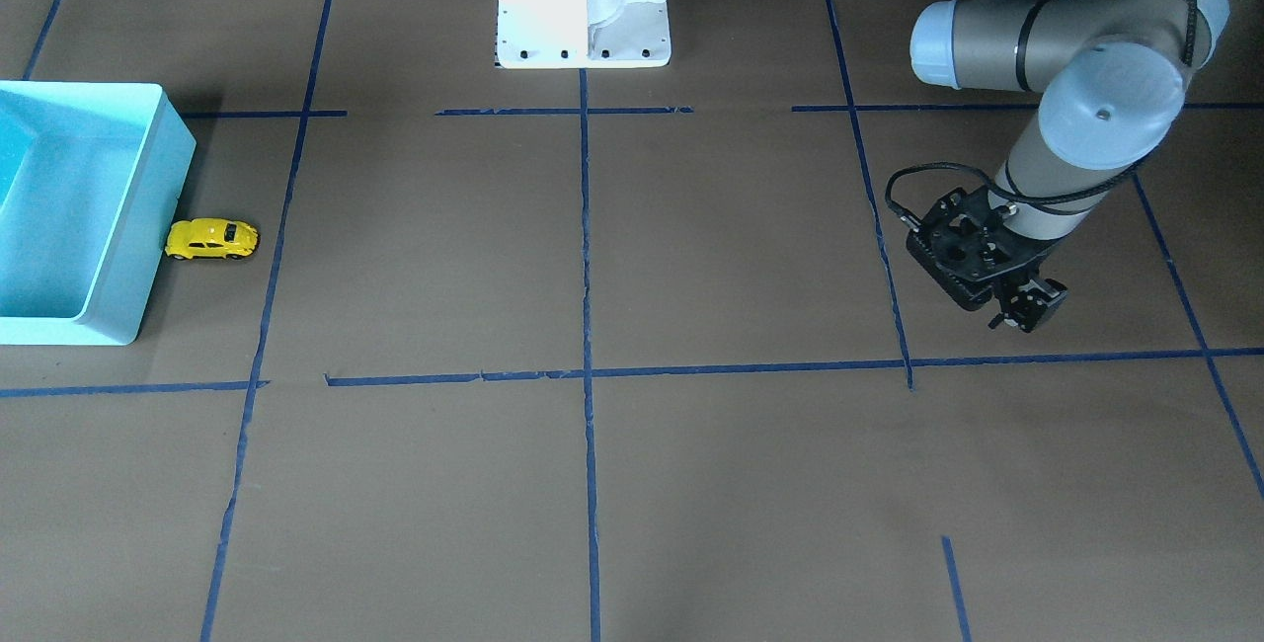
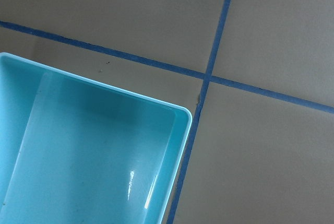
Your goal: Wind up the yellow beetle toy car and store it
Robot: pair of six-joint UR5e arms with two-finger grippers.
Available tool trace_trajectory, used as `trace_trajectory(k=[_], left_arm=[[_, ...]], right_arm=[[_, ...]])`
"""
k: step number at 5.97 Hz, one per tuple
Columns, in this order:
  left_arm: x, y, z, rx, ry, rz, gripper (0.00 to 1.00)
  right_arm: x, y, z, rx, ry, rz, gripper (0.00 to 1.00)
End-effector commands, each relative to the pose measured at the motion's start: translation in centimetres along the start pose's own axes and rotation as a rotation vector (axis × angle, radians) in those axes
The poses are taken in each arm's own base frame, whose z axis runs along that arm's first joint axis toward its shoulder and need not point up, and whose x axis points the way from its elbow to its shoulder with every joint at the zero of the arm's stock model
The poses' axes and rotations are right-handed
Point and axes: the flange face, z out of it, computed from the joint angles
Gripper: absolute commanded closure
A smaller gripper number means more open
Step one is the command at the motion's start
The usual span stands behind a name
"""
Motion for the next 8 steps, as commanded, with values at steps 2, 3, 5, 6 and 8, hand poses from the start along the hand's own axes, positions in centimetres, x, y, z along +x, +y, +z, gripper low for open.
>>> trace_trajectory(k=[2,3,5,6,8], left_arm=[[-8.8,19.1,-0.2,-0.062,-0.005,-0.309,0.00],[-10.1,25.4,0.1,-0.089,0.010,-0.417,0.00],[-14.3,37.6,1.0,-0.093,0.064,-0.672,0.00],[-15.4,44.3,0.9,-0.084,0.067,-0.852,0.00],[-16.0,48.2,-0.4,0.006,0.132,-1.088,0.00]], right_arm=[[-4.9,-2.1,1.0,0.036,0.003,-0.161,0.00],[-7.2,-2.6,1.7,0.025,-0.009,-0.211,0.00],[-18.0,-5.1,6.2,-0.015,0.030,-0.489,0.00],[-21.9,-5.8,7.5,0.038,0.067,-0.625,0.00],[-29.5,-5.5,10.9,0.027,0.094,-0.918,0.00]])
